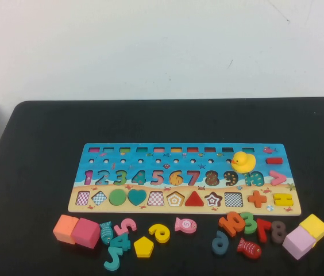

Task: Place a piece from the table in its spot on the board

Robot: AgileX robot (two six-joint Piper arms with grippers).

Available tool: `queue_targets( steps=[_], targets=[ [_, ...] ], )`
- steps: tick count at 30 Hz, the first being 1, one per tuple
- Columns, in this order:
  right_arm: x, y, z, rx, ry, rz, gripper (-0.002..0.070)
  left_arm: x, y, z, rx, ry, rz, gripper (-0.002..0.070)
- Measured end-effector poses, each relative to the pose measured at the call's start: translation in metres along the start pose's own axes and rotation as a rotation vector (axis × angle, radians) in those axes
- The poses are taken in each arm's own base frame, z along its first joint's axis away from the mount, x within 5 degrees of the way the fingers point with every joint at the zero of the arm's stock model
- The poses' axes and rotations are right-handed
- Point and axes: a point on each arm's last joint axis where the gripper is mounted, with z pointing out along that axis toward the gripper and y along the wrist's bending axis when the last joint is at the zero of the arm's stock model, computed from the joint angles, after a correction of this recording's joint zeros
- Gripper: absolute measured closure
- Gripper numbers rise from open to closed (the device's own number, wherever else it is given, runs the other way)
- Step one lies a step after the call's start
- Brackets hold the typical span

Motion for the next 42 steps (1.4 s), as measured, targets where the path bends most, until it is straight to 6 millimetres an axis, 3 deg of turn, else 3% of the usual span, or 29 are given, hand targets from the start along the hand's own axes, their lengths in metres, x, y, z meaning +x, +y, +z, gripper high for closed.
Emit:
queue_targets(
  steps=[12, 21, 23, 25, 27, 29, 32, 39, 42],
  targets=[
    [0.000, 0.000, 0.000, 0.000, 0.000, 0.000, 0.0657, 0.000, 0.000, 0.000, 0.000, 0.000, 0.000, 0.0676],
    [0.000, 0.000, 0.000, 0.000, 0.000, 0.000, 0.0657, -0.003, 0.003, 0.000, -0.036, -0.029, 0.093, 0.0676],
    [0.000, 0.000, 0.000, 0.000, 0.000, 0.000, 0.0657, -0.006, 0.001, 0.000, -0.010, -0.074, -0.018, 0.0676],
    [0.000, 0.000, 0.000, 0.000, 0.000, 0.000, 0.0657, -0.012, -0.001, -0.001, 0.029, -0.139, -0.229, 0.0676],
    [0.000, 0.000, 0.000, 0.000, 0.000, 0.000, 0.0657, -0.019, -0.003, -0.002, 0.095, -0.194, -0.589, 0.0676],
    [0.000, 0.000, 0.000, 0.000, 0.000, 0.000, 0.0657, -0.023, -0.003, -0.003, 0.138, -0.228, -0.844, 0.0676],
    [0.000, 0.000, 0.000, 0.000, 0.000, 0.000, 0.0657, -0.026, -0.001, -0.004, 0.173, -0.257, -1.067, 0.0676],
    [0.000, 0.000, 0.000, 0.000, 0.000, 0.000, 0.0657, -0.028, 0.001, -0.004, 0.179, -0.291, -1.181, 0.0676],
    [0.000, 0.000, 0.000, 0.000, 0.000, 0.000, 0.0657, -0.029, -0.001, -0.005, 0.178, -0.278, -1.060, 0.0676]
  ],
)
